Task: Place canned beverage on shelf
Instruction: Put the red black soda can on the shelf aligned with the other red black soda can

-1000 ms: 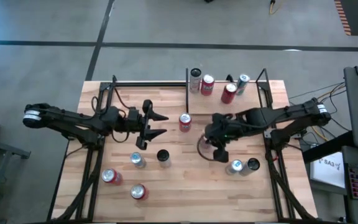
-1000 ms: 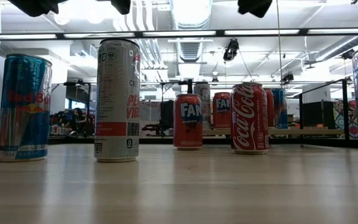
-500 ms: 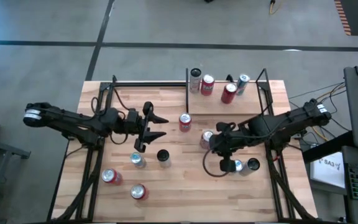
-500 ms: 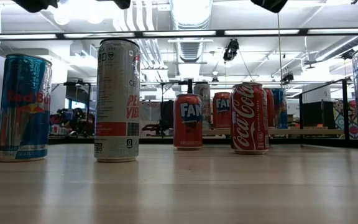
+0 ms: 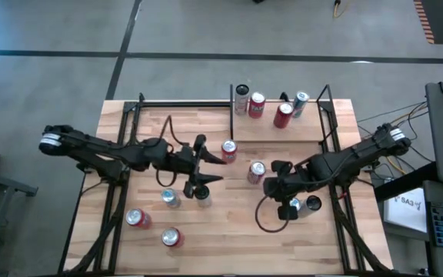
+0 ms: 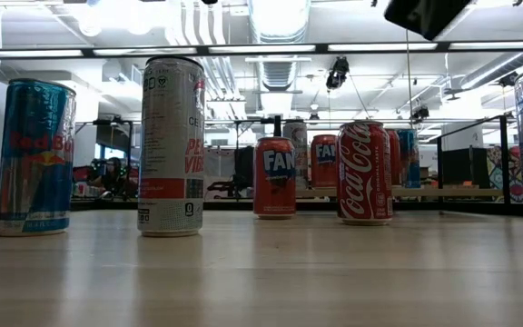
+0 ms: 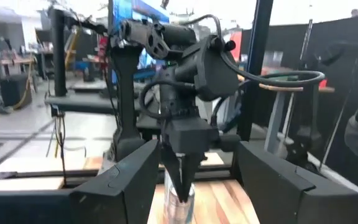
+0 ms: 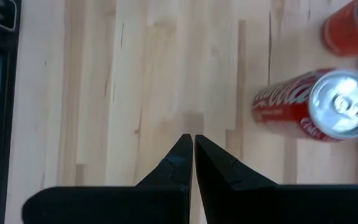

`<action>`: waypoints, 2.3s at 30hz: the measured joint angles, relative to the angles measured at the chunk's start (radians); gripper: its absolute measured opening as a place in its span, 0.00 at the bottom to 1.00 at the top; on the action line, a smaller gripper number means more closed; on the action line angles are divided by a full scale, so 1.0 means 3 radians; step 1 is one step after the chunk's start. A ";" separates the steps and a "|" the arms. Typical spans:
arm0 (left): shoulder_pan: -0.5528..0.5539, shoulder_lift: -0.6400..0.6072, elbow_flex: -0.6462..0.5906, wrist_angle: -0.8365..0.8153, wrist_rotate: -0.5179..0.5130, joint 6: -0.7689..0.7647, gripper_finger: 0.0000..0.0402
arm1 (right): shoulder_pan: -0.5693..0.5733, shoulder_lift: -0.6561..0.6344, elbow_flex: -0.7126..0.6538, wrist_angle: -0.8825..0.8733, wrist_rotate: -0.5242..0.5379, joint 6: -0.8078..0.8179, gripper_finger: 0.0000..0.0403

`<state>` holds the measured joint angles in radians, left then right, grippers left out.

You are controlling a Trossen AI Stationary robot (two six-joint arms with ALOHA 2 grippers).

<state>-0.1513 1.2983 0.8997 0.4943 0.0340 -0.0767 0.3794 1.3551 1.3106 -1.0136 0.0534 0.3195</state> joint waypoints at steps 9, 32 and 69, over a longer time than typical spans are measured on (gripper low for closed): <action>-0.0243 0.0015 0.0376 -0.1097 -0.0518 -0.0147 0.51 | 0.0118 -0.0206 -0.0203 0.0267 0.0089 0.0070 0.02; -0.1055 0.0314 0.2036 -0.4871 -0.1093 -0.1903 0.51 | 0.0117 -0.0358 -0.0497 0.0679 0.0096 -0.0181 0.02; -0.2198 0.1256 0.2244 -0.5304 -0.0929 -0.3539 0.76 | 0.0523 -0.0707 -0.0730 0.0818 0.0168 0.0186 0.02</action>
<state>-0.8106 1.6751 1.5730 -1.0969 -0.2447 -1.1384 0.5362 1.1431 1.0916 -0.7681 0.1037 0.3752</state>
